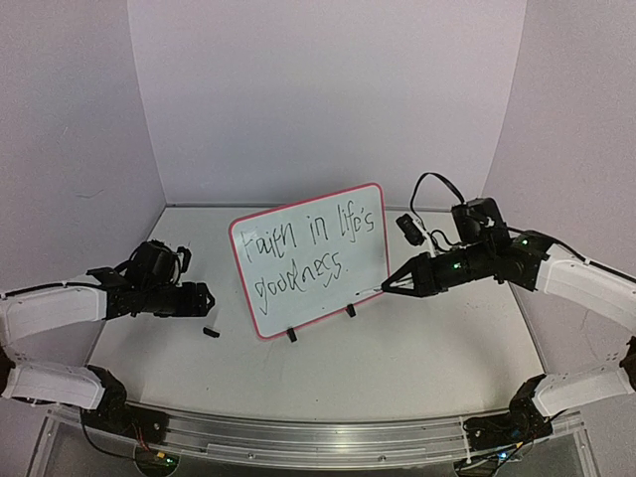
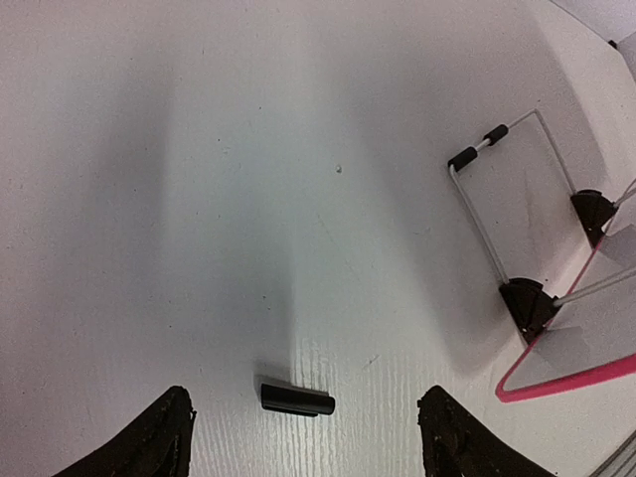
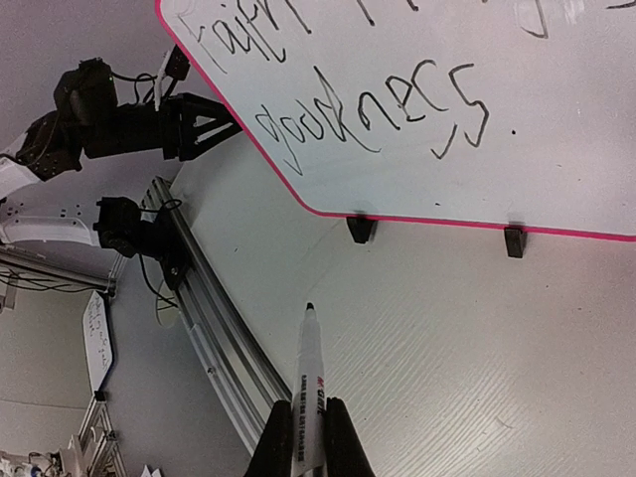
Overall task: Write a sentence on the whiteboard
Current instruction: Pick up the pen cap from the center of the board.
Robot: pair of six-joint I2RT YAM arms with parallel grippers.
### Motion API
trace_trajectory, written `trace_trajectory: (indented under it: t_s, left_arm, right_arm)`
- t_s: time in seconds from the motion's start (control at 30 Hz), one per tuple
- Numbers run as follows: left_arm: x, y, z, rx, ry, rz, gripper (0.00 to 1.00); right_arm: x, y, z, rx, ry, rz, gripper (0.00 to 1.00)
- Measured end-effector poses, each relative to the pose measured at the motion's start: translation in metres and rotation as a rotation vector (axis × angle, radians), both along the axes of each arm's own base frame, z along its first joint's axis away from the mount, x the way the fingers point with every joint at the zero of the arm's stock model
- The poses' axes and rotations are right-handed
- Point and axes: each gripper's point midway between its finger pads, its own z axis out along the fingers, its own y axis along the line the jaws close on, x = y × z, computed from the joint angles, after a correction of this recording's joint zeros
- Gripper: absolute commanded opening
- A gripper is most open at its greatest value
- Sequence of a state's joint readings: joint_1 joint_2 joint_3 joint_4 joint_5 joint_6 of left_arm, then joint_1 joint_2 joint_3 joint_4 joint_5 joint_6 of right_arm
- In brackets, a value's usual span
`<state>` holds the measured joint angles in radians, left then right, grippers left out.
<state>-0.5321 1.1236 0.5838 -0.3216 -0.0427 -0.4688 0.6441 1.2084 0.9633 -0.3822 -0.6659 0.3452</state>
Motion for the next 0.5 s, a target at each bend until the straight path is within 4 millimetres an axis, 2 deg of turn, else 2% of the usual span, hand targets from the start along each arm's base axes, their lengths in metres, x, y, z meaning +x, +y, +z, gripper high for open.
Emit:
trace_trajectory:
  t_s: [0.2, 0.5]
  left_arm:
    - [0.009, -0.006, -0.031, 0.026, 0.075, -0.009, 0.55]
    - [0.018, -0.020, -0.055, 0.020, 0.130, -0.048, 0.46]
  right_arm:
    - [0.003, -0.005, -0.014, -0.026, 0.019, -0.041, 0.00]
    - [0.006, -0.004, -0.015, -0.022, 0.012, -0.053, 0.00]
